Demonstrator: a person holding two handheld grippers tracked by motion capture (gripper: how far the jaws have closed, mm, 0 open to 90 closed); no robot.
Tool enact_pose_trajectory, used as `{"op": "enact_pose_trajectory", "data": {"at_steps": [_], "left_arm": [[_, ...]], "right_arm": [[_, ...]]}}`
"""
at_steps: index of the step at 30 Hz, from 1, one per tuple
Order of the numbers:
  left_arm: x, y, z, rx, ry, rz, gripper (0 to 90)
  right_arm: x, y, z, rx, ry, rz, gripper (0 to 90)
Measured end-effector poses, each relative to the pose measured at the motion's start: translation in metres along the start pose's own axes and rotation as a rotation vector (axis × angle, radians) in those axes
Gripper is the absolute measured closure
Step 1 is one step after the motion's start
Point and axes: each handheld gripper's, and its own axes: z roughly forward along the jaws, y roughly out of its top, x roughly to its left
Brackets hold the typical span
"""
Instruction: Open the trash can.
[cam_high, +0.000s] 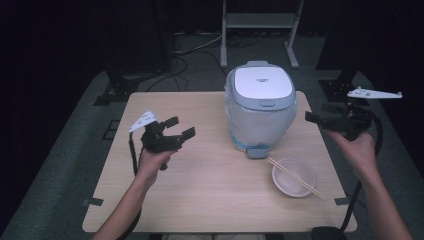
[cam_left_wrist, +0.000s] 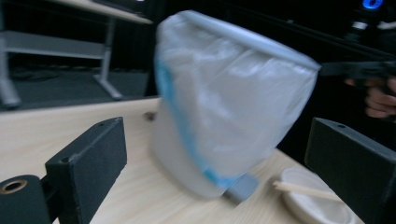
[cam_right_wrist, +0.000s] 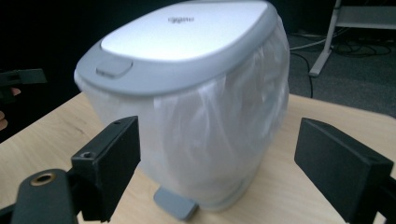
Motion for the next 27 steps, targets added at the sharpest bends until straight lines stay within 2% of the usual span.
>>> {"op": "enact_pose_trajectory", "data": {"at_steps": [2, 3, 4, 5, 6, 7, 12, 13, 14, 16, 19, 20, 22, 23, 24, 26, 27], "left_arm": [[-0.007, 0.011, 0.018, 0.009, -0.023, 0.024, 4.6], [-0.007, 0.011, 0.018, 0.009, -0.023, 0.024, 5.0], [-0.012, 0.021, 0.035, 0.01, -0.059, 0.027, 5.1], [-0.012, 0.021, 0.035, 0.01, -0.059, 0.027, 5.2], [-0.018, 0.031, 0.052, 0.02, -0.081, 0.038, 5.4], [-0.021, 0.036, 0.06, 0.023, -0.091, 0.046, 5.7], [-0.031, 0.054, 0.093, 0.028, -0.124, 0.028, 5.8], [-0.031, 0.054, 0.093, 0.028, -0.124, 0.028, 6.0], [-0.032, 0.059, 0.105, 0.039, -0.109, 0.026, 7.4], [-0.033, 0.062, 0.115, 0.046, -0.104, 0.005, 8.3], [-0.034, 0.066, 0.124, 0.062, -0.083, 0.006, 12.9], [-0.035, 0.068, 0.133, 0.073, -0.079, -0.01, 12.9], [-0.034, 0.069, 0.141, 0.086, -0.068, -0.03, 13.6], [-0.034, 0.069, 0.141, 0.086, -0.068, -0.03, 13.6], [-0.032, 0.069, 0.146, 0.087, -0.043, -0.058, 13.6], [-0.029, 0.07, 0.15, 0.094, -0.025, -0.07, 13.8], [-0.029, 0.07, 0.15, 0.094, -0.025, -0.07, 14.4]], "right_arm": [[0.0, 0.009, 0.008, -0.001, 0.005, 0.0, 12.9], [0.0, 0.009, 0.008, -0.001, 0.005, 0.0, 12.9], [-0.001, 0.018, 0.016, 0.005, 0.006, 0.005, 12.9], [-0.002, 0.022, 0.02, 0.005, 0.007, 0.009, 12.9], [-0.003, 0.025, 0.024, 0.004, 0.012, 0.012, 12.9], [-0.003, 0.029, 0.028, 0.003, 0.012, 0.016, 13.0], [-0.008, 0.045, 0.046, 0.006, 0.013, 0.046, 13.4], [-0.008, 0.045, 0.046, 0.006, 0.013, 0.046, 13.4], [-0.01, 0.049, 0.054, 0.013, 0.018, 0.059, 13.4], [-0.011, 0.052, 0.061, 0.008, 0.028, 0.078, 13.5], [-0.013, 0.054, 0.073, 0.028, 0.031, 0.092, 13.6], [-0.014, 0.054, 0.077, 0.029, 0.034, 0.099, 13.6], [-0.016, 0.054, 0.083, 0.031, 0.044, 0.119, 14.1], [-0.016, 0.054, 0.083, 0.031, 0.044, 0.119, 14.1], [-0.019, 0.053, 0.09, 0.041, 0.051, 0.137, 14.6], [-0.023, 0.051, 0.095, 0.033, 0.087, 0.177, 15.3], [-0.023, 0.051, 0.095, 0.033, 0.087, 0.177, 15.3]]}}
